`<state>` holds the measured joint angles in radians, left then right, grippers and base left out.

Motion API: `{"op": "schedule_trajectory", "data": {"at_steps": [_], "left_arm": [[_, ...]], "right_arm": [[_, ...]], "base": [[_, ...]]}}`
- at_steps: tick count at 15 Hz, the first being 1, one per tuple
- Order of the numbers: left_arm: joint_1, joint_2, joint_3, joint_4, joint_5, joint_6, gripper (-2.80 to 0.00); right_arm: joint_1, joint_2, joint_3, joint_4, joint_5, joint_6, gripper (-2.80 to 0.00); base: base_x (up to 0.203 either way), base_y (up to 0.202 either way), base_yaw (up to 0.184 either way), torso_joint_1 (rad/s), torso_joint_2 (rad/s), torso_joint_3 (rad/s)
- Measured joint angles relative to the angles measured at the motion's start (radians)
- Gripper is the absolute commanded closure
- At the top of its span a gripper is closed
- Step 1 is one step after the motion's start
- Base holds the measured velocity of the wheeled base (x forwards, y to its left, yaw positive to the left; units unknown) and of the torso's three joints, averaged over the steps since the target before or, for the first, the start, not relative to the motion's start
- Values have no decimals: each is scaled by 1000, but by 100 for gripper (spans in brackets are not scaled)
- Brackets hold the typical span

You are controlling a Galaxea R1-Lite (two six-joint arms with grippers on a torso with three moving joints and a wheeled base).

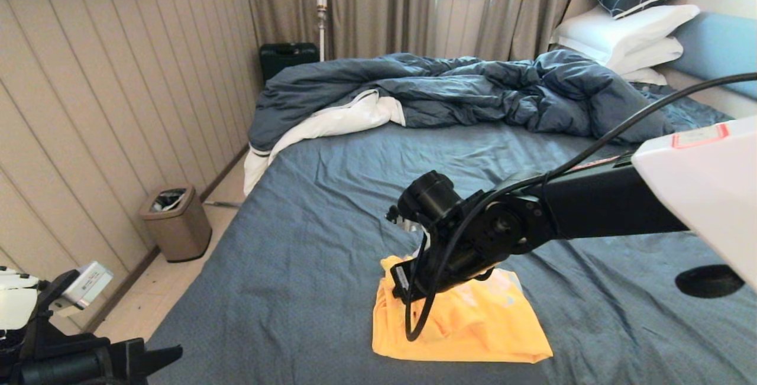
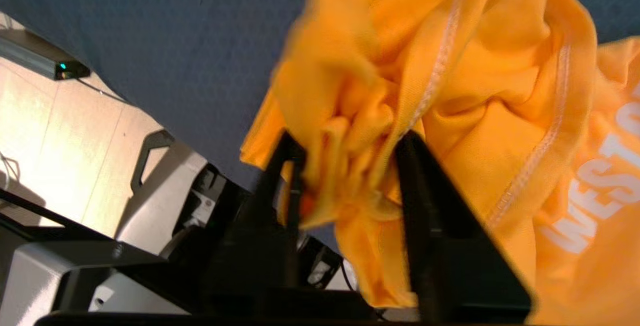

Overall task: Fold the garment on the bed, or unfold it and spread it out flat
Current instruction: Fold the yellow T-shirt

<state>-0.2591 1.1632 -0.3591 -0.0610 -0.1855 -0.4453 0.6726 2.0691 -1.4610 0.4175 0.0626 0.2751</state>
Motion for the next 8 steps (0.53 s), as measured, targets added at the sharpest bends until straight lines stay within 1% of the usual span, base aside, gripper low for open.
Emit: {"op": "schedule_trajectory", "data": {"at_steps": [4, 8], "left_arm": [[0, 4, 6, -1, -33, 0, 0], [0, 5, 7, -1, -34, 0, 0]], "right_arm": [[1, -41, 20, 0, 2, -2, -280], [-8, -145, 40, 0, 2, -2, -280]], "base": [[0, 0, 0, 0, 0, 0], [0, 0, 0, 0, 0, 0]]}}
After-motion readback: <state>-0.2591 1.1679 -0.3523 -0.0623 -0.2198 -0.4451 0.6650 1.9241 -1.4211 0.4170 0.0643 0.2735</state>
